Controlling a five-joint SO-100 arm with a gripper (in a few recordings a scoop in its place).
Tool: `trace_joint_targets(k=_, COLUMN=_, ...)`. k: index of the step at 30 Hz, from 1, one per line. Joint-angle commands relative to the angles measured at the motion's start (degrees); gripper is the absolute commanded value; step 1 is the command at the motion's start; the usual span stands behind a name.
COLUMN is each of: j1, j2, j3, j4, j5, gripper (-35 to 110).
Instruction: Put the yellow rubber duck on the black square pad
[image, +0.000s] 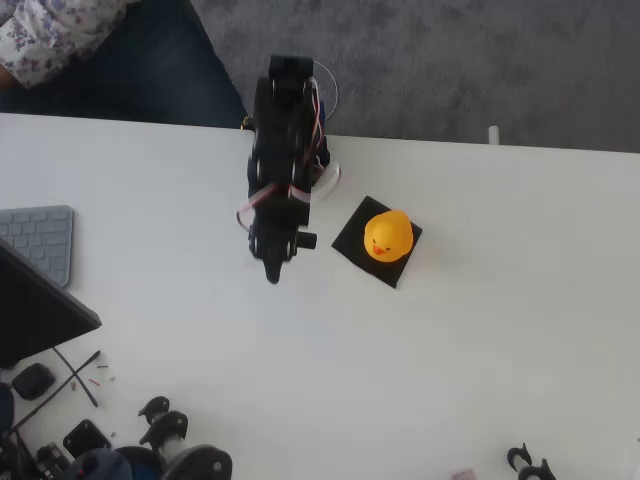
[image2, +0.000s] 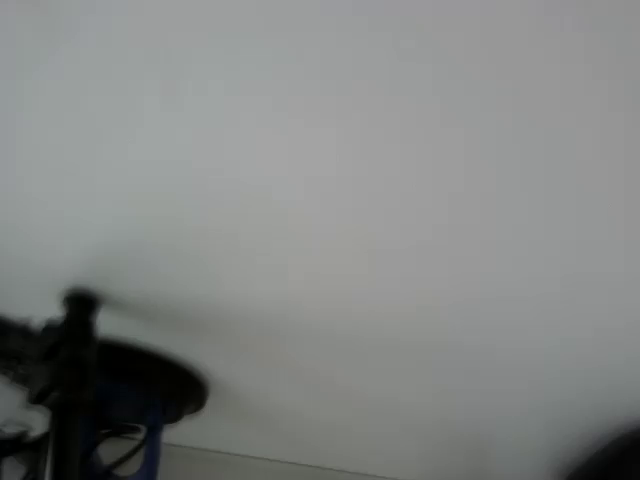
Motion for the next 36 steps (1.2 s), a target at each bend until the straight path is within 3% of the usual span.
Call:
trace_joint_targets(k=1, j1=0.26, j2=12.57, j3=7.38, j4=-2.37, j5=0.09, gripper=6)
trace_joint_targets(k=16, j1=0.88, j2=46.32, j3=43.51, j4=-17.23, j5=-0.35, gripper=6)
trace_joint_targets(k=29, j1=0.88, j2=74.36, j3=62.84, j4=-18.19, j5=-0.35, gripper=5)
trace_joint_targets(k=36, j1=0.97, j2=76.29, j3=65.39, j4=-18.19, j5=-0.35, gripper=5)
